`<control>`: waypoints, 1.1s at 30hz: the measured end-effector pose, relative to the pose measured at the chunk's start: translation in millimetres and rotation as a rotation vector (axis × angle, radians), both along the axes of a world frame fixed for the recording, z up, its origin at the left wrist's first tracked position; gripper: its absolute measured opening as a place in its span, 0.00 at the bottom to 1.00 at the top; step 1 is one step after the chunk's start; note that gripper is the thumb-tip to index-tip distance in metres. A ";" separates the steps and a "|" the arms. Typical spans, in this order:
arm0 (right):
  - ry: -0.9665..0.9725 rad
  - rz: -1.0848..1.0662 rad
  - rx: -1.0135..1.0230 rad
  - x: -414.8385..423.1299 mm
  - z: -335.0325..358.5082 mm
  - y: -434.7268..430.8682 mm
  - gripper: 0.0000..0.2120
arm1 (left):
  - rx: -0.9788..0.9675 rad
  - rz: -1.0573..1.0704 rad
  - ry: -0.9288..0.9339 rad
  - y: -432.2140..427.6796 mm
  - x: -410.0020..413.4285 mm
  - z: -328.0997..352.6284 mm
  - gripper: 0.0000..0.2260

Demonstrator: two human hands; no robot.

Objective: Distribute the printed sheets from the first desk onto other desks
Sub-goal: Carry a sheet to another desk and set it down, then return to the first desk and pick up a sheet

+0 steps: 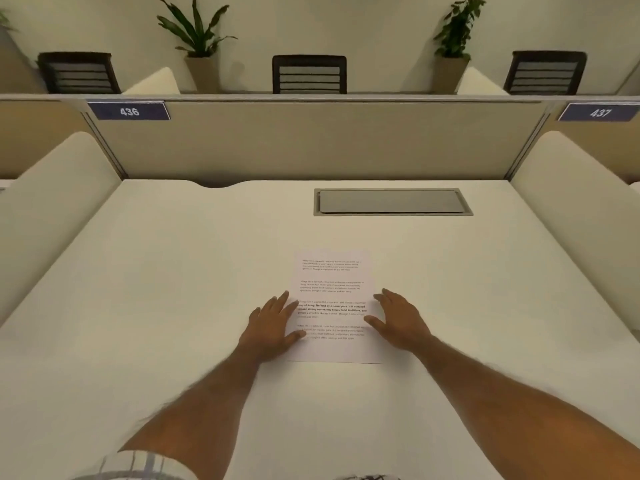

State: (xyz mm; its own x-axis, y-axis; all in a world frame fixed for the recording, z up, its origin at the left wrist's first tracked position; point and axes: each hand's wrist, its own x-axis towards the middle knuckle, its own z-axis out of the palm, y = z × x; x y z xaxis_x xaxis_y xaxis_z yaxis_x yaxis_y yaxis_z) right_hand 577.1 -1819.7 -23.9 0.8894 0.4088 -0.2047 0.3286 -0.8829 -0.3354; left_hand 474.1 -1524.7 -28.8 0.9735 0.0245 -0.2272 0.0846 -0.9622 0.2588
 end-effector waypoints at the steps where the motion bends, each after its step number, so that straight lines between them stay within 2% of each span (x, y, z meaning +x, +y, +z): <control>1: -0.011 0.006 0.001 -0.7 1.5 1.4 0.32 | 0.016 0.002 -0.004 3.0 -2.2 0.5 0.33; 9: -0.162 0.176 -0.041 -9.8 9.2 25.8 0.34 | 0.127 0.085 -0.047 29.3 -25.6 3.8 0.36; 15: -0.177 0.361 -0.034 -27.2 12.2 92.3 0.35 | 0.211 0.173 -0.040 60.8 -85.3 6.4 0.39; 24: -0.229 0.670 0.028 -90.0 35.1 275.1 0.35 | 0.284 0.461 -0.065 186.1 -194.3 29.1 0.41; 29: -0.238 0.762 0.078 -153.1 41.6 398.9 0.35 | 0.339 0.545 -0.045 285.9 -281.6 34.4 0.45; 33: -0.234 0.849 0.136 -212.4 40.8 487.3 0.34 | 0.418 0.635 -0.011 366.6 -356.0 43.0 0.43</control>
